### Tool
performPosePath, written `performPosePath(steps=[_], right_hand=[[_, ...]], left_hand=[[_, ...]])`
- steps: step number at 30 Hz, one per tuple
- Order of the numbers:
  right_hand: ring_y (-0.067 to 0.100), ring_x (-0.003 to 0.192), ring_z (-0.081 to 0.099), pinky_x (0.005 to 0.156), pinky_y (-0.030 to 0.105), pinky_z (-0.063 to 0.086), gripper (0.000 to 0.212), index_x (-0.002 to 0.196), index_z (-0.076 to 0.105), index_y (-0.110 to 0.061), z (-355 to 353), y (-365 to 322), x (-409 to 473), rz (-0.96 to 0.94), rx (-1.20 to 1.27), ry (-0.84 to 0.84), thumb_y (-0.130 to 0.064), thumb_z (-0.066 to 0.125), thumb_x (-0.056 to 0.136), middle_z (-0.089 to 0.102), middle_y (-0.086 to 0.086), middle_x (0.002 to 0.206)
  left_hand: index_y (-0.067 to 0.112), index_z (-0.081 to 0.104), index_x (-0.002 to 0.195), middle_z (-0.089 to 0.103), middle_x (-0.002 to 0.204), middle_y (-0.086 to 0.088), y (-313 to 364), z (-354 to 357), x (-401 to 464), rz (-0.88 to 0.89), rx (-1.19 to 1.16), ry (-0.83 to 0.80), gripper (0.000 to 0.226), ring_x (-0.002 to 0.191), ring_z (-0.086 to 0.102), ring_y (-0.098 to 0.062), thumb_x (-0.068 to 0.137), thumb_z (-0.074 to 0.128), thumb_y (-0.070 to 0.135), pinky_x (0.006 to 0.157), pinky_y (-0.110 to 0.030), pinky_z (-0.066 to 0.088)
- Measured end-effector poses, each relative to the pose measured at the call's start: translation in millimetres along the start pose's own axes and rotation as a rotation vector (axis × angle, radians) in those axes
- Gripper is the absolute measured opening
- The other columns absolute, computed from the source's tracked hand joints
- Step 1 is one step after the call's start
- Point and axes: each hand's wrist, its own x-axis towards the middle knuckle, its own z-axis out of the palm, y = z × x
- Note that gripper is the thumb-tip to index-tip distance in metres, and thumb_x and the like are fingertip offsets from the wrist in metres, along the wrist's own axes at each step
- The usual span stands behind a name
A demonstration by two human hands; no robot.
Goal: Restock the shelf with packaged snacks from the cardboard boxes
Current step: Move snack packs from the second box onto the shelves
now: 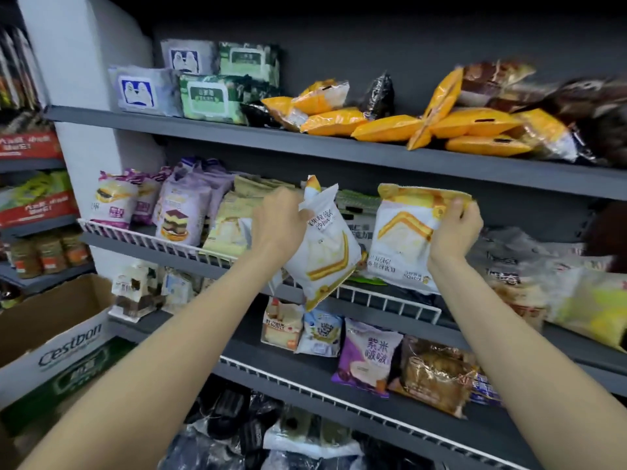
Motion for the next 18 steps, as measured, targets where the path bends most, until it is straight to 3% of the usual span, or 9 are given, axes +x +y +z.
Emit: performPosePath(steps=[2,3,4,6,10,14,16,18], right_hand=[[0.009,0.063,0.035,0.058,0.021,0.026,0.031,0.075,0.045,-0.013,-4,1,14,-0.009,0.002,0.026,-0.017,0.033,0.103,0.042,-0.003,0.073],[0.011,0.074,0.043,0.064,0.019,0.028,0.027,0.096,0.054,-0.008,-4,2,19,-0.007,-0.003,0.014,-0.019,0.031,0.104,0.049,-0.002,0.086],[0.012,0.087,0.045,0.069,0.016,0.028,0.03,0.118,0.052,-0.006,-4,5,23,0.001,-0.017,-0.005,-0.021,0.03,0.104,0.049,-0.001,0.099],[0.012,0.102,0.042,0.075,0.011,0.026,0.039,0.138,0.037,-0.004,-2,14,28,0.013,-0.05,-0.038,-0.022,0.028,0.105,0.044,0.001,0.11],[0.033,0.117,0.049,0.081,0.02,0.03,0.037,0.132,0.034,0.007,5,43,30,0.011,-0.109,-0.051,-0.018,0.027,0.104,0.05,0.024,0.128],[0.035,0.095,0.056,0.066,0.018,0.029,0.036,0.136,0.033,0.002,5,56,25,-0.055,-0.194,-0.054,-0.007,0.03,0.102,0.054,0.025,0.122],[0.027,0.086,0.053,0.067,0.015,0.032,0.049,0.142,0.033,-0.009,0,60,25,-0.169,-0.304,-0.15,0.004,0.037,0.095,0.044,0.02,0.137],[0.028,0.092,0.055,0.074,0.021,0.039,0.065,0.146,0.029,-0.021,-6,57,24,-0.246,-0.501,-0.336,0.007,0.047,0.09,0.021,0.021,0.149]], left_hand=[[0.008,0.042,0.058,0.049,0.066,-0.008,9,4,2,0.029,0.013,-0.024,0.043,0.069,0.053,-0.033,0.091,0.059,0.029,0.058,-0.032,0.03],[0.008,0.043,0.058,0.047,0.065,-0.006,14,6,3,0.045,0.014,-0.037,0.042,0.07,0.054,-0.034,0.091,0.059,0.029,0.059,-0.032,0.03],[0.008,0.042,0.059,0.045,0.064,-0.005,18,8,4,0.06,0.018,-0.048,0.042,0.07,0.053,-0.035,0.091,0.059,0.028,0.059,-0.032,0.03],[0.009,0.038,0.057,0.04,0.059,-0.002,25,12,6,0.084,0.039,-0.063,0.045,0.066,0.049,-0.033,0.091,0.059,0.029,0.06,-0.031,0.028],[0.011,0.036,0.053,0.039,0.058,-0.003,28,22,12,0.124,0.082,-0.084,0.049,0.065,0.048,-0.031,0.091,0.059,0.032,0.059,-0.032,0.029],[0.004,0.05,0.061,0.041,0.057,-0.003,25,32,13,0.127,0.069,-0.109,0.042,0.063,0.046,-0.028,0.091,0.059,0.032,0.06,-0.031,0.029],[-0.001,0.06,0.072,0.049,0.06,-0.007,23,34,12,0.133,0.05,-0.118,0.038,0.066,0.05,-0.03,0.09,0.06,0.032,0.06,-0.031,0.031],[-0.002,0.063,0.076,0.056,0.065,-0.012,21,35,12,0.138,0.038,-0.117,0.037,0.069,0.055,-0.033,0.09,0.061,0.032,0.061,-0.031,0.033]])
